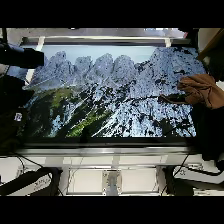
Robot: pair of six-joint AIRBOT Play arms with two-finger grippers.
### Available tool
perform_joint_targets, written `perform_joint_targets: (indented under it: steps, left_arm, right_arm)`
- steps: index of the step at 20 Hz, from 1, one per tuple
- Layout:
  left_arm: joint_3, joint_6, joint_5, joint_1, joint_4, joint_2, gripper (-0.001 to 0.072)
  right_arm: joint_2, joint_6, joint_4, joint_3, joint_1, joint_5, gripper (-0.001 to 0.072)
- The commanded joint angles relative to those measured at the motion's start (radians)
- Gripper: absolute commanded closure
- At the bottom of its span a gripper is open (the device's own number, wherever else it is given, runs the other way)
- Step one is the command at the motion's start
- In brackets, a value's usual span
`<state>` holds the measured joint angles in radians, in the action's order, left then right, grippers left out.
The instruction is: Fold the clothes and pants, and hang the long-sleeved shirts on hangers.
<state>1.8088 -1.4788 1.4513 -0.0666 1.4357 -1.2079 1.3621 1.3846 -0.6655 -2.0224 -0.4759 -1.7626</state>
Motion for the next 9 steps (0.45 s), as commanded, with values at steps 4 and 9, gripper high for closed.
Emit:
perform_joint_targets:
  steps: [4, 9]
  left_arm:
    - [0.000, -0.014, 0.040, 0.000, 0.000, 0.013, 0.0695]
    - [0.000, -0.014, 0.039, 0.000, 0.000, 0.010, 0.0695]
  right_arm:
    - [-0.069, -0.004, -0.173, 0.009, 0.156, -0.072, 0.0679]
    - [-0.076, 0.039, -0.172, 0.009, 0.157, -0.072, 0.0678]
